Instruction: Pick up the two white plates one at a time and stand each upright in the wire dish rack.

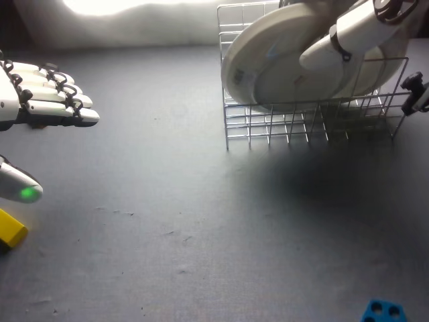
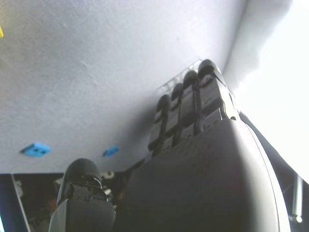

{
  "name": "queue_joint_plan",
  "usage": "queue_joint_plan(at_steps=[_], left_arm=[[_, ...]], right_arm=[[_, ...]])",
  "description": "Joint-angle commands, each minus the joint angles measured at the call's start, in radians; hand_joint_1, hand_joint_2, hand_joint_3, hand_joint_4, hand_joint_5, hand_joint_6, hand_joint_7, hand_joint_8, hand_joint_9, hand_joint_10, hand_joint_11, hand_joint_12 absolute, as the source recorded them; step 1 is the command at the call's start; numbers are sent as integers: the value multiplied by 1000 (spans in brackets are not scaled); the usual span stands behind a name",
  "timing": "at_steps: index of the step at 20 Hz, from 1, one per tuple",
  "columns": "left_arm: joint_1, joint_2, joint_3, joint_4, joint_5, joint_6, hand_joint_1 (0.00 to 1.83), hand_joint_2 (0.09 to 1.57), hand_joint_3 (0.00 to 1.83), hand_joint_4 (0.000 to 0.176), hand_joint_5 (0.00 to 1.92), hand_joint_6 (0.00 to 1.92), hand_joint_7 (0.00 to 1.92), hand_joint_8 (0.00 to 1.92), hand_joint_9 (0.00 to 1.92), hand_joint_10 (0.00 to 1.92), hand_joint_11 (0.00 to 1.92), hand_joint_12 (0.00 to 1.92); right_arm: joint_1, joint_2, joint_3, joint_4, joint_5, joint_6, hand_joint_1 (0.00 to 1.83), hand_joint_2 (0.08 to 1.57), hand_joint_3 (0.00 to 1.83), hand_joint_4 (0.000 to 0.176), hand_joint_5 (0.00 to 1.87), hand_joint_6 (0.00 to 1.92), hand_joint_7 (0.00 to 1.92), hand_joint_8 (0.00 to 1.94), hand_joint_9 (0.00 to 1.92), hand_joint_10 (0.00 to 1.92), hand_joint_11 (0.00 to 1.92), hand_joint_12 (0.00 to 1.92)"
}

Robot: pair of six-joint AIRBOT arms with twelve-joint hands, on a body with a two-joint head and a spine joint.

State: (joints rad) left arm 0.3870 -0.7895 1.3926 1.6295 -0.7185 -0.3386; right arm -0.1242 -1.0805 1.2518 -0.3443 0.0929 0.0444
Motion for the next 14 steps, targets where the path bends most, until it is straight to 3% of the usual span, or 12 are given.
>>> queue_joint_plan(at_steps=[1, 14], left_arm=[[-15, 5, -1, -52, -4, 0, 0, 1109, 3, 0, 16, 2, 0, 0, 0, 0, 0, 0], [-17, 5, -1, -48, -4, 0, 0, 1108, 1, 0, 28, 8, 0, 0, 0, 0, 0, 0]], right_arm=[[5, 3, 6, 19, 131, 8, 1381, 1085, 1, 0, 1012, 916, 1024, 865, 968, 1111, 786, 1210], [-49, -27, 31, 19, 190, -44, 1385, 1076, 0, 0, 1011, 899, 1076, 844, 971, 1076, 794, 1219]])
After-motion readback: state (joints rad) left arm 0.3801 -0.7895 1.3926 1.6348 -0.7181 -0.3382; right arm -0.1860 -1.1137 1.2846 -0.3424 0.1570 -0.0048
